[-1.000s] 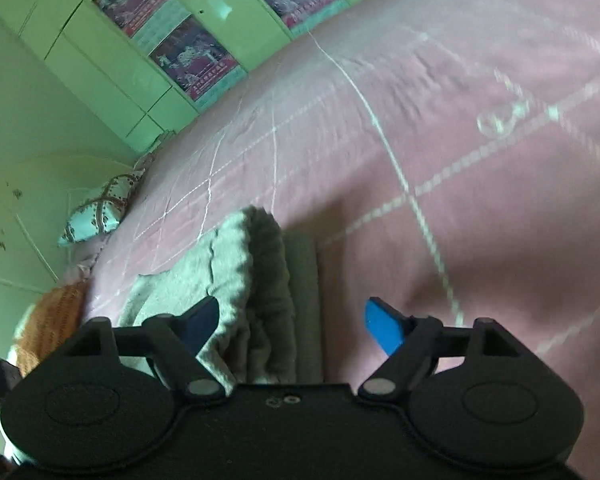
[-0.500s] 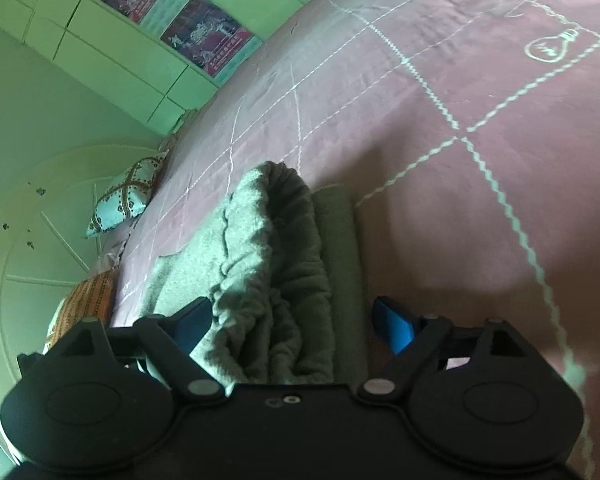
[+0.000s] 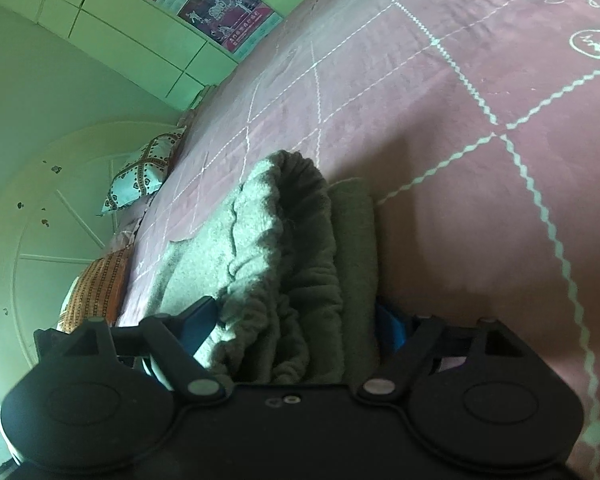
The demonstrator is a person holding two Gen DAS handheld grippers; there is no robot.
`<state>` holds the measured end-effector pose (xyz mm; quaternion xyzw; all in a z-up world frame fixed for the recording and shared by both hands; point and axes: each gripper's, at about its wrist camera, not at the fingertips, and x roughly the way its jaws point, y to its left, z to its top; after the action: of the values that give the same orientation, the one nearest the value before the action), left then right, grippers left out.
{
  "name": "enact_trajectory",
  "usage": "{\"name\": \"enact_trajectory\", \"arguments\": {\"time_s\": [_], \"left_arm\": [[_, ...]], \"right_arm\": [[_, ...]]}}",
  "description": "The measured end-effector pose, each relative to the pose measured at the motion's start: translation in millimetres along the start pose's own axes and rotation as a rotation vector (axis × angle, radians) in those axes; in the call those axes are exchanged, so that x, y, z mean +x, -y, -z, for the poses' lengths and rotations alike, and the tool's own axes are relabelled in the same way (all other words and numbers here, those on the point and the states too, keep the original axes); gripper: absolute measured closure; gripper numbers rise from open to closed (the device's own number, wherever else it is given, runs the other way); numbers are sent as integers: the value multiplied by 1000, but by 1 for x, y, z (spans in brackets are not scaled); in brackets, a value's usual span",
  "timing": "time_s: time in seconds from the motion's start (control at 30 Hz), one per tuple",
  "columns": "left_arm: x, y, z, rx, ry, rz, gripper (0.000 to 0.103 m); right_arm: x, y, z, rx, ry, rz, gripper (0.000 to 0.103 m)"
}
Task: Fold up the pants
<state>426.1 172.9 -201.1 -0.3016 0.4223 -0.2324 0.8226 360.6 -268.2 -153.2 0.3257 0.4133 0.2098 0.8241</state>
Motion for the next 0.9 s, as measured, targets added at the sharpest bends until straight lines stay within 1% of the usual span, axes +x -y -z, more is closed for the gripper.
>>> {"name": "enact_trajectory", "arguments": {"time_s": [0.17, 0.2, 0.23, 0.27, 0.3, 0.33, 0.4, 0.43, 0.47, 0.5, 0.53, 0.57, 0.6, 0.63, 0.67, 0.7, 0.8, 0.9], "left_arm": [[4, -3, 2, -17, 16, 15, 12], [8, -1, 1, -21, 18, 25, 12], [12, 0, 1, -34, 14, 59, 12], [15, 1, 2, -41, 2, 87, 17], [19, 4, 3, -33, -5, 77, 28], [20, 5, 5, -28, -6, 61, 32], [15, -2, 6, -66, 6, 59, 49], [14, -6, 6, -85, 10, 60, 52], [13, -7, 8, -94, 16, 60, 54], [14, -5, 9, -91, 22, 53, 54], [15, -1, 9, -75, 26, 36, 54], [16, 5, 10, -56, 28, 16, 54], [16, 9, 11, -43, 30, 3, 57], [16, 11, 11, -33, 32, -7, 60], [14, 14, 11, -21, 37, -13, 67], [12, 18, 13, -6, 44, -18, 71], [5, 29, 10, 42, 59, -36, 75], [-6, 42, 9, 77, 80, -41, 76]], "right_arm": [[5, 0, 1, -8, -23, -10, 32], [9, -2, 0, -18, -34, -7, 32], [14, -6, 0, -33, -47, 0, 32], [19, -10, -1, -52, -59, 13, 32], [23, -13, -2, -74, -65, 29, 32], [24, -15, -3, -82, -70, 39, 32], [22, -12, -7, -52, -83, 28, 34], [20, -9, -8, -40, -86, 16, 34], [19, -7, -7, -31, -87, 7, 35], [19, -6, -6, -27, -83, 7, 37], [19, -8, -5, -38, -78, 21, 39], [19, -11, -4, -53, -75, 35, 43], [19, -14, -2, -66, -68, 45, 48], [18, -15, -2, -66, -62, 49, 49], [18, -16, -1, -63, -56, 52, 50], [17, -18, 0, -64, -50, 53, 51], [13, -24, 2, -85, -37, 55, 56], [7, -31, 2, -105, -26, 53, 60]]}}
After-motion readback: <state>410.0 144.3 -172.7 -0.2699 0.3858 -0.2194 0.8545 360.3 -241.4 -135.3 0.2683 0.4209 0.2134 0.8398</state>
